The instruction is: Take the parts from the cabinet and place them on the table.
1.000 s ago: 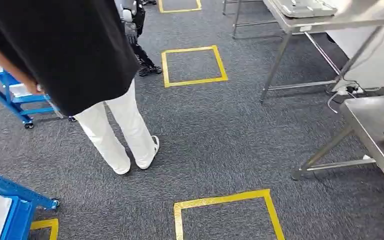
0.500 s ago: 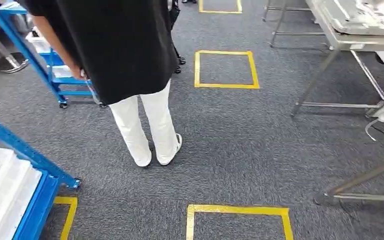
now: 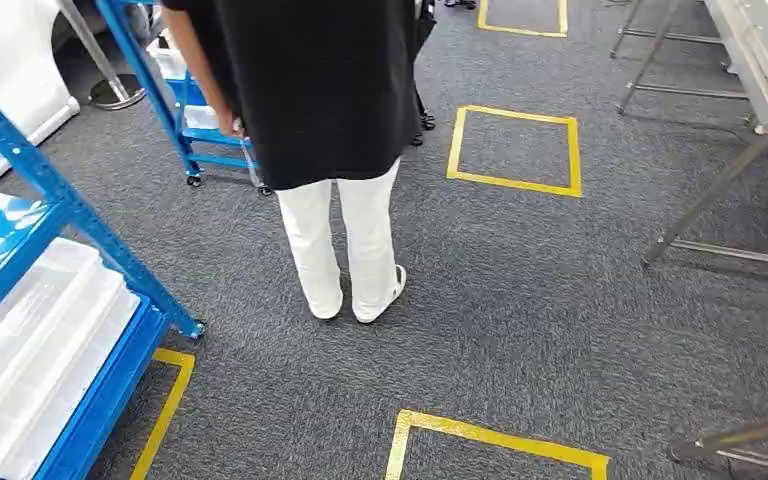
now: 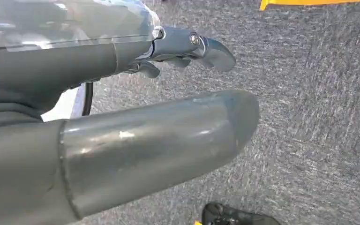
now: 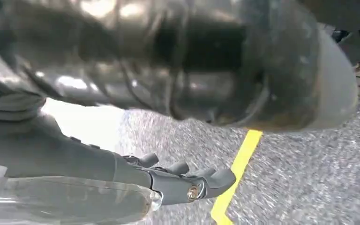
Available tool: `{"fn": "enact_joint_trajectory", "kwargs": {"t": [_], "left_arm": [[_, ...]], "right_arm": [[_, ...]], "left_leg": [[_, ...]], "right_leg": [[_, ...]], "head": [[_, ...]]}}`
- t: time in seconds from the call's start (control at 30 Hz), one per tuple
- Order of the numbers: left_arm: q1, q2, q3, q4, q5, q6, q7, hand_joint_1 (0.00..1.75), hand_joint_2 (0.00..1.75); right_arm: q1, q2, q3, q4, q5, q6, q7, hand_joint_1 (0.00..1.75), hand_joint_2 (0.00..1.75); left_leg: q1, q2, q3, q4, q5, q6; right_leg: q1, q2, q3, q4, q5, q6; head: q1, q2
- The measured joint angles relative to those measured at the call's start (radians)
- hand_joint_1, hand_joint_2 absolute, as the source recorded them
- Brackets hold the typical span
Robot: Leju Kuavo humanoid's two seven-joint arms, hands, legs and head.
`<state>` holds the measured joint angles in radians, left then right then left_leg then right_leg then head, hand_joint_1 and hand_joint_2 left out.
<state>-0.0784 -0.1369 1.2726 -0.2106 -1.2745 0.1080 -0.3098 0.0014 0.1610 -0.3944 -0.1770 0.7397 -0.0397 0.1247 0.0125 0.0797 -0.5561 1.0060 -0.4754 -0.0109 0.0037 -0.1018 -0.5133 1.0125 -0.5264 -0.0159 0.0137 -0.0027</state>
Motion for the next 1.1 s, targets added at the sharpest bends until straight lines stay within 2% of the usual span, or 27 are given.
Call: {"fn": "enact_joint_trajectory", "kwargs": {"t": [0.07,0.1,0.13,0.17,0.2,0.23,0.27,0.3,0.33,0.37,0.43,0.47,0.5,0.6,0.63,0.67,0.7,0.73,0.8,0.83,0.87,0.9,0.93,0.97,1.0,1.03,1.1], "left_arm": [[0.003,0.000,0.000,0.000,0.000,0.000,0.000,0.00,0.00],[0.005,0.001,0.000,0.000,0.000,0.000,0.000,0.00,0.00],[0.004,0.001,0.000,0.000,0.000,0.000,0.000,0.00,0.00],[0.004,0.000,0.000,0.000,0.000,0.000,0.000,0.00,0.00],[0.003,0.001,0.000,0.000,0.004,0.001,0.000,0.00,0.00],[0.001,0.001,0.002,0.000,0.032,0.007,0.002,0.00,0.00],[-0.002,0.001,0.013,0.000,0.067,0.016,0.005,0.00,0.00],[-0.003,-0.001,0.028,0.000,0.095,0.021,-0.004,0.00,0.00],[-0.001,-0.007,0.038,0.000,0.099,0.024,-0.021,0.00,0.00],[0.002,-0.014,0.042,-0.001,0.098,0.032,-0.030,0.00,0.00],[0.001,-0.026,0.049,-0.003,0.092,0.037,-0.034,0.00,0.00],[0.001,-0.034,0.050,-0.003,0.089,0.037,-0.034,0.00,0.00],[-0.002,-0.038,0.051,-0.003,0.088,0.037,-0.034,0.00,0.00],[0.002,-0.045,0.052,-0.003,0.094,0.032,-0.035,0.00,0.00],[0.003,-0.047,0.052,-0.003,0.096,0.033,-0.036,0.00,0.00],[0.003,-0.047,0.053,-0.003,0.099,0.033,-0.038,0.00,0.00],[0.001,-0.047,0.054,-0.004,0.101,0.034,-0.039,0.00,0.00],[-0.003,-0.047,0.055,-0.005,0.101,0.035,-0.040,0.00,0.00],[-0.006,-0.047,0.056,-0.005,0.102,0.037,-0.041,0.00,0.00],[-0.005,-0.047,0.056,-0.005,0.105,0.037,-0.041,0.00,0.00],[-0.003,-0.048,0.058,-0.005,0.106,0.038,-0.041,0.00,0.00],[0.000,-0.048,0.058,-0.005,0.108,0.038,-0.041,0.00,0.00],[0.000,-0.048,0.059,-0.005,0.108,0.039,-0.041,0.00,0.00],[-0.001,-0.048,0.059,-0.006,0.108,0.039,-0.042,0.00,0.00],[-0.004,-0.048,0.060,-0.006,0.108,0.039,-0.043,0.00,0.00],[-0.006,-0.048,0.060,-0.007,0.109,0.039,-0.044,0.00,0.00],[-0.003,-0.048,0.064,-0.008,0.116,0.042,-0.044,0.00,0.00]], "right_arm": [[-0.005,0.000,-0.001,0.000,0.000,0.000,0.000,0.00,0.00],[-0.007,0.000,-0.001,0.000,0.000,0.000,0.000,0.00,0.00],[-0.009,0.000,-0.002,-0.002,0.000,0.000,0.000,0.00,0.00],[-0.008,0.000,-0.002,-0.002,0.000,0.000,0.002,0.00,0.00],[-0.007,0.000,-0.002,-0.002,0.000,0.000,0.002,0.00,0.00],[-0.005,0.000,-0.003,-0.002,-0.005,-0.003,0.002,0.00,0.00],[-0.003,0.000,-0.005,-0.002,-0.011,-0.006,0.002,0.00,0.00],[-0.003,0.000,-0.007,-0.002,-0.015,-0.013,0.003,0.00,0.00],[-0.002,0.001,-0.009,-0.001,-0.018,-0.018,0.005,0.00,0.00],[-0.001,0.001,-0.012,-0.001,-0.018,-0.020,0.010,0.00,0.00],[0.001,0.001,-0.017,-0.001,-0.018,-0.020,0.014,0.00,0.00],[0.002,0.001,-0.020,-0.001,-0.017,-0.018,0.015,0.00,0.00],[0.004,0.001,-0.023,0.000,-0.017,-0.015,0.017,0.00,0.00],[-0.005,0.002,-0.026,0.000,-0.014,-0.014,0.021,0.00,0.00],[-0.007,0.004,-0.027,0.000,-0.011,-0.014,0.021,0.00,0.00],[-0.006,0.005,-0.028,0.000,-0.009,-0.014,0.023,0.00,0.00],[-0.004,0.005,-0.029,0.000,-0.007,-0.014,0.026,0.00,0.00],[-0.001,0.005,-0.029,0.000,-0.005,-0.014,0.026,0.00,0.00],[0.001,0.005,-0.031,0.000,-0.002,-0.012,0.027,0.00,0.00],[0.000,0.005,-0.031,0.000,-0.001,-0.013,0.027,0.00,0.00],[-0.001,0.005,-0.031,0.000,0.001,-0.013,0.027,0.00,0.00],[-0.001,0.006,-0.031,0.000,0.002,-0.013,0.028,0.00,0.00],[-0.001,0.006,-0.031,0.000,0.002,-0.014,0.028,0.00,0.00],[-0.001,0.007,-0.031,0.000,0.003,-0.015,0.028,0.00,0.00],[-0.001,0.008,-0.032,0.000,0.003,-0.016,0.028,0.00,0.00],[-0.001,0.010,-0.032,0.000,0.003,-0.018,0.029,0.00,0.00],[-0.007,0.010,-0.032,0.000,0.005,-0.018,0.031,0.00,0.00]], "left_leg": [[-0.004,-0.021,-0.005,0.003,0.000,0.007],[-0.007,-0.032,-0.010,0.001,0.000,0.013],[0.001,-0.047,0.005,-0.011,0.006,0.023],[0.003,-0.055,0.006,-0.015,0.010,0.028],[0.003,-0.064,0.004,-0.016,0.011,0.036],[0.002,-0.076,0.002,-0.016,0.011,0.039],[0.000,-0.087,0.001,-0.015,0.012,0.043],[-0.003,-0.101,0.001,-0.014,0.012,0.044],[-0.004,-0.114,0.002,-0.013,0.011,0.044],[-0.005,-0.129,0.004,-0.012,0.011,0.044],[-0.005,-0.161,0.007,-0.008,0.008,0.041],[-0.004,-0.174,0.004,-0.005,0.007,0.038],[-0.010,-0.183,0.000,0.003,0.004,0.033],[-0.001,-0.217,-0.010,-0.003,0.012,0.014],[-0.005,-0.226,-0.016,-0.002,0.011,0.006],[-0.003,-0.171,-0.019,0.016,-0.003,0.006],[-0.005,-0.127,-0.038,0.054,-0.031,0.004],[-0.005,-0.105,-0.071,0.122,-0.069,-0.001],[0.000,-0.091,-0.149,0.281,-0.135,-0.010],[0.002,-0.088,-0.164,0.311,-0.134,-0.014],[0.004,-0.085,-0.153,0.290,-0.111,-0.016],[0.006,-0.081,-0.118,0.224,-0.070,-0.017],[0.007,-0.069,-0.066,0.127,-0.023,-0.015],[0.005,-0.036,-0.016,0.038,0.013,-0.011],[-0.006,0.004,0.003,0.003,-0.004,-0.007],[-0.008,-0.015,0.001,-0.001,0.004,0.003],[-0.012,-0.033,-0.003,0.002,0.002,0.010]], "right_leg": [[0.000,-0.013,0.005,-0.003,0.000,0.005],[-0.001,-0.023,0.010,-0.007,0.000,0.011],[-0.004,-0.028,0.014,-0.006,-0.007,0.021],[-0.011,0.020,0.012,0.014,-0.024,0.026],[-0.011,0.063,-0.012,0.065,-0.060,0.025],[-0.011,0.086,-0.054,0.151,-0.107,0.026],[-0.011,0.095,-0.098,0.237,-0.144,0.026],[-0.011,0.098,-0.132,0.300,-0.159,0.026],[-0.011,0.098,-0.144,0.316,-0.148,0.025],[-0.011,0.099,-0.136,0.287,-0.114,0.023],[-0.012,0.117,-0.069,0.124,-0.007,0.017],[-0.014,0.161,-0.037,0.038,0.027,0.012],[-0.015,0.191,-0.030,0.021,0.014,0.011],[-0.008,0.164,-0.029,0.019,0.015,0.006],[-0.017,0.150,-0.024,0.006,0.020,-0.003],[-0.017,0.134,-0.020,-0.002,0.025,-0.011],[-0.016,0.124,-0.018,-0.005,0.025,-0.018],[-0.015,0.109,-0.019,-0.005,0.023,-0.020],[-0.012,0.075,-0.018,-0.005,0.020,-0.024],[-0.012,0.061,-0.018,-0.005,0.019,-0.023],[-0.012,0.049,-0.016,-0.004,0.017,-0.022],[-0.012,0.037,-0.012,-0.004,0.014,-0.019],[-0.012,0.025,-0.007,-0.003,0.010,-0.016],[-0.012,0.015,-0.002,-0.002,0.006,-0.012],[-0.005,0.005,0.000,-0.002,0.001,-0.006],[-0.003,-0.003,0.003,0.001,-0.002,-0.002],[-0.006,-0.018,0.007,-0.002,-0.002,0.006]], "head": [[-0.001,0.000],[-0.001,0.000],[-0.001,0.000],[0.000,0.000],[0.000,0.000],[0.000,0.000],[0.000,0.000],[0.000,0.000],[0.000,0.000],[0.000,0.000],[0.000,0.000],[0.000,0.000],[0.000,0.000],[0.000,0.000],[0.000,0.000],[0.000,0.000],[-0.002,0.000],[-0.002,0.000],[-0.002,0.000],[-0.002,0.000],[-0.002,0.000],[-0.002,0.000],[-0.002,0.000],[-0.002,0.000],[-0.002,0.000],[0.000,0.000],[-0.001,0.000]]}}
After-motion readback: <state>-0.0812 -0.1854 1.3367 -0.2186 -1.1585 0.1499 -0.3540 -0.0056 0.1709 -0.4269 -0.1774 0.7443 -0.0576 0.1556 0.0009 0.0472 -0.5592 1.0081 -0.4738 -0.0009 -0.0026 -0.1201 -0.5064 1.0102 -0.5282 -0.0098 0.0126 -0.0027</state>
